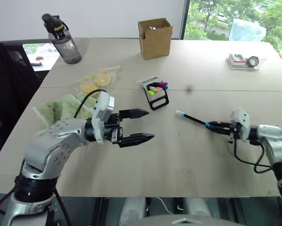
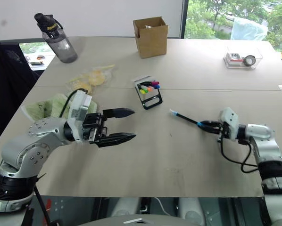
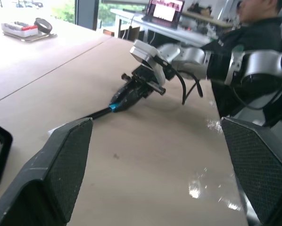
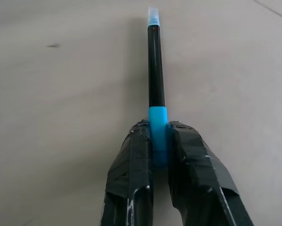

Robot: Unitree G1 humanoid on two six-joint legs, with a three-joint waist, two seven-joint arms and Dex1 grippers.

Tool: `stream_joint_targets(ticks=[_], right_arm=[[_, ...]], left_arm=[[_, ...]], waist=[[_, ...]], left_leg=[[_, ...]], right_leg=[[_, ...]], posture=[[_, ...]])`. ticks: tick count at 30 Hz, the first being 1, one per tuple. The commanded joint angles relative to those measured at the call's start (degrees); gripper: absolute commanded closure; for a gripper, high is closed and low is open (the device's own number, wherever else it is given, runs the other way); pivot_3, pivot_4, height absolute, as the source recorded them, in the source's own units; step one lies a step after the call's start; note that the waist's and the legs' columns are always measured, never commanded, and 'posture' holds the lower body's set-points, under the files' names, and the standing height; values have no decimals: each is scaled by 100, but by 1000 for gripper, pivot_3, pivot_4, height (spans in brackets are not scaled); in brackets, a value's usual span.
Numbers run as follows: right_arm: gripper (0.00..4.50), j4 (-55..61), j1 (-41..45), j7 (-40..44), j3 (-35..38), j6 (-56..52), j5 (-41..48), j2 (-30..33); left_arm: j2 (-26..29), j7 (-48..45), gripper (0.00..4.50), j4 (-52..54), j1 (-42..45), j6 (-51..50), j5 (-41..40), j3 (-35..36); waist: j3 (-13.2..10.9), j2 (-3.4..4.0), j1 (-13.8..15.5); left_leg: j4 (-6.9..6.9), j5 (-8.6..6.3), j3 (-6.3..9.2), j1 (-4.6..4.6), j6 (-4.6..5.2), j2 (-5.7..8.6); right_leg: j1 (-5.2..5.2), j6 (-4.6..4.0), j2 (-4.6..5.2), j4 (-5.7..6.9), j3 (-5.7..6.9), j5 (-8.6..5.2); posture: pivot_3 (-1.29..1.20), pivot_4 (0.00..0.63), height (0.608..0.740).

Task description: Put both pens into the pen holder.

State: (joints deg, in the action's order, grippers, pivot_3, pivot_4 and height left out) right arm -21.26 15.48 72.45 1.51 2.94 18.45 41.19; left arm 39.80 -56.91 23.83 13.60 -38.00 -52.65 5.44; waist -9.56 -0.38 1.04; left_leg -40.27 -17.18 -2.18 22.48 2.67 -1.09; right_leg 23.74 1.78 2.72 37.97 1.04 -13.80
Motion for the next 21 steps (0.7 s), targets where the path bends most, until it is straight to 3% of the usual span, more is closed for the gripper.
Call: stream_joint_targets(ticks=[1,4,9,16,21], right_arm=[[4474,1248,-789,11,553,-430,565,261],[4474,2605,-1598,-540,1175,-1308,1494,136],[4474,4508,-2255,-1679,1731,-2351,2704,-163],[4474,5962,-2504,-2598,1532,-3062,3786,-486],[4474,6322,-2363,-2945,1222,-3264,4072,-591]], left_arm=[[-611,554,0,-129,-231,-179,-514,113],[-1396,1083,0,-282,-414,-364,-1156,146],[-2399,1889,0,-478,-225,-699,-2204,145],[-2766,1990,0,-1050,388,-916,-2338,32],[-3049,1982,0,-1320,727,-962,-2430,38]], waist=[[-1,-2,-19],[-1,5,-35],[-3,-2,-27],[1,-8,-24],[2,-13,-25]], left_leg=[[0,0,0,-1,0,0],[-2,-7,-1,-6,12,-1],[-1,-14,1,-29,23,-5],[0,-15,-3,-50,24,4],[-1,-15,-5,-46,26,5]], right_leg=[[-1,0,0,1,1,0],[-2,0,0,4,0,1],[-20,-4,5,13,1,4],[-40,-7,-39,7,-12,2],[-39,-6,-45,-2,-21,2]], posture=[[0,150,736],[0,150,736],[0,150,736],[0,150,736],[0,150,736]])
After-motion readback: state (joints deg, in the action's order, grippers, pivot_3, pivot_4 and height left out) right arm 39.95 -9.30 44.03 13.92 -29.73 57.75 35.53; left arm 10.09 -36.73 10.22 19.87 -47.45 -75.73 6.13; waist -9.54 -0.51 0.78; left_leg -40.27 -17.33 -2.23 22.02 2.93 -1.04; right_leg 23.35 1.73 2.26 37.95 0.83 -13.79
